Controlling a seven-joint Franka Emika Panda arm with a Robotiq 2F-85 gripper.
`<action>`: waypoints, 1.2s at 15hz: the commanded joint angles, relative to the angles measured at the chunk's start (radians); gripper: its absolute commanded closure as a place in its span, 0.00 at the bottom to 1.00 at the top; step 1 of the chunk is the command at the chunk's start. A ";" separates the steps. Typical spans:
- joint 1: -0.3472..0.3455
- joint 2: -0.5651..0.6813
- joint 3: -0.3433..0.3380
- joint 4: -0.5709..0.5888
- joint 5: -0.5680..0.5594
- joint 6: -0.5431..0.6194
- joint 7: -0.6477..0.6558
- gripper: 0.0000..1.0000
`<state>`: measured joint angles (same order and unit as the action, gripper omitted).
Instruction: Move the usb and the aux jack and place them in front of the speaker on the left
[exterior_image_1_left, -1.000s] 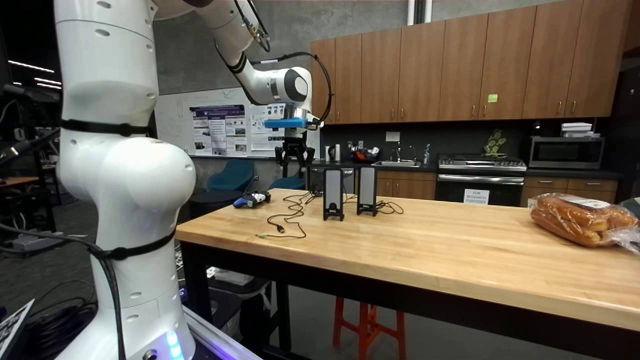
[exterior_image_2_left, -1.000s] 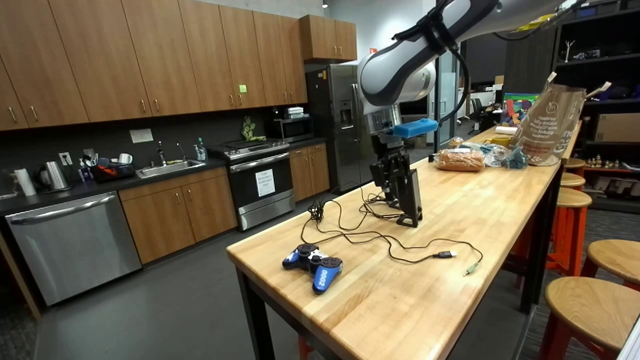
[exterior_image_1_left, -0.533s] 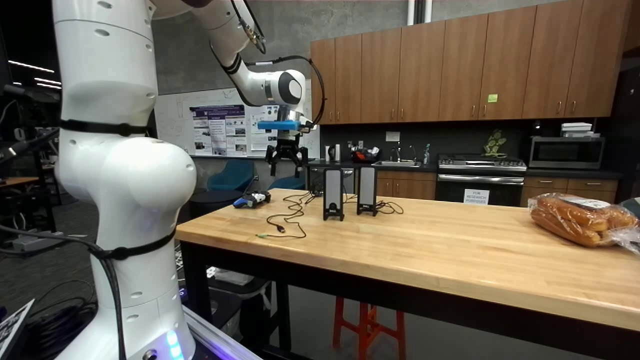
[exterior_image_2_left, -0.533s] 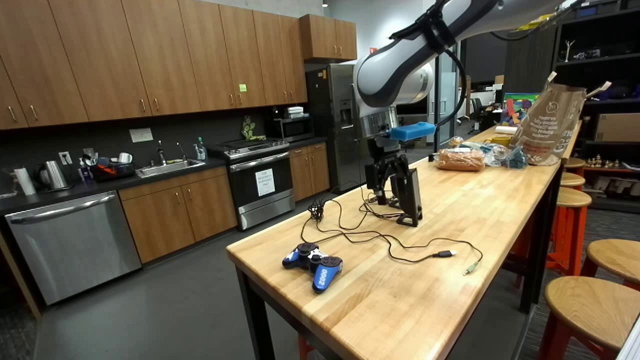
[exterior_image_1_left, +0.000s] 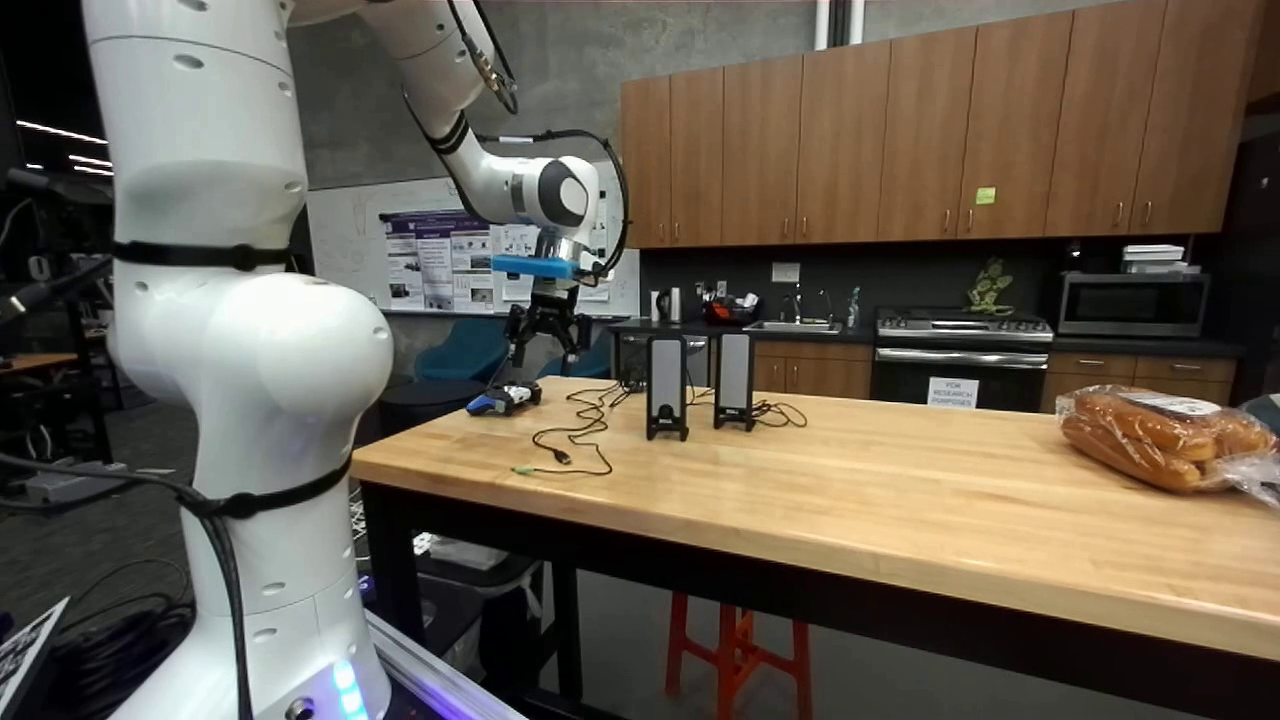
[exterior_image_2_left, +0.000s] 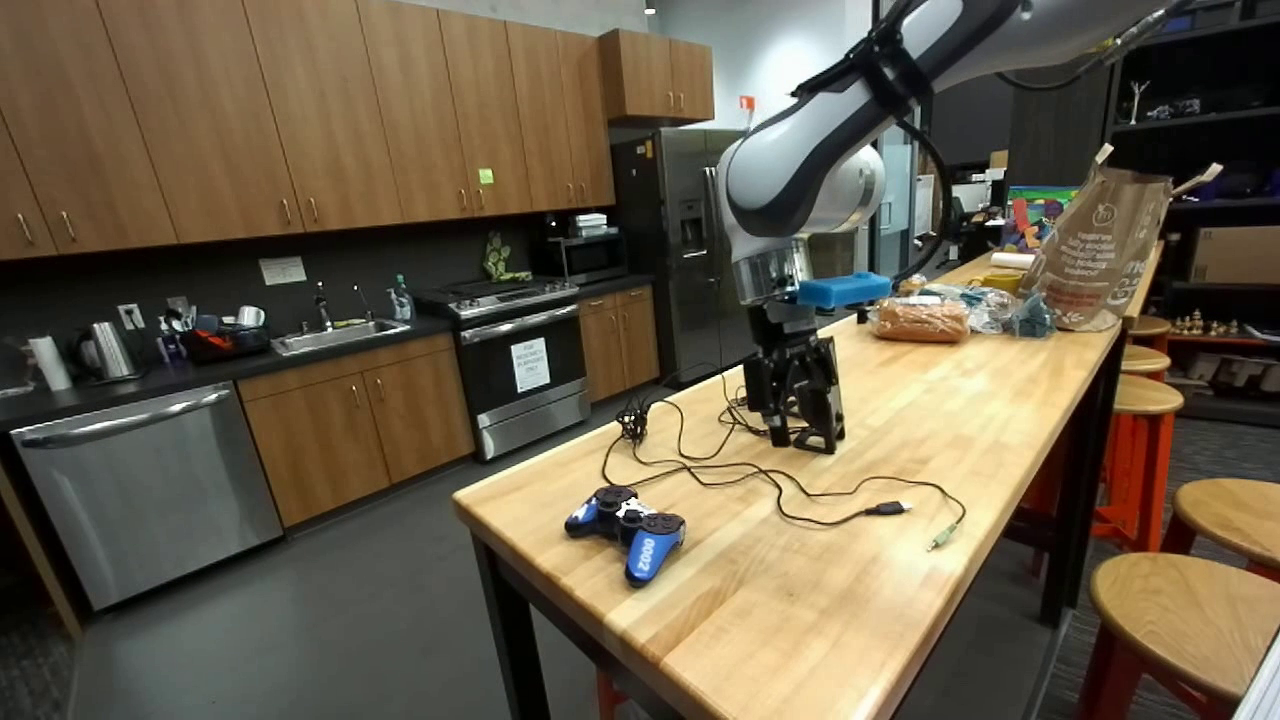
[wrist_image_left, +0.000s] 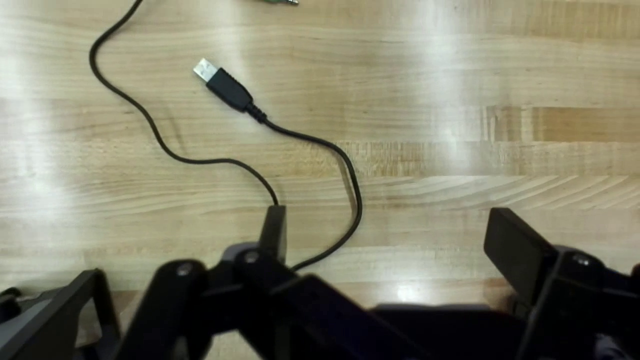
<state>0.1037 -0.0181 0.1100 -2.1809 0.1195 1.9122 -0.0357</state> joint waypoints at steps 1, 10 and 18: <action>0.002 -0.077 -0.002 -0.097 0.006 0.014 -0.075 0.00; 0.003 -0.219 -0.022 -0.271 -0.015 0.012 -0.212 0.00; 0.008 -0.207 -0.021 -0.267 -0.014 -0.002 -0.197 0.00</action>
<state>0.1029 -0.2257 0.0968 -2.4497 0.1077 1.9121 -0.2348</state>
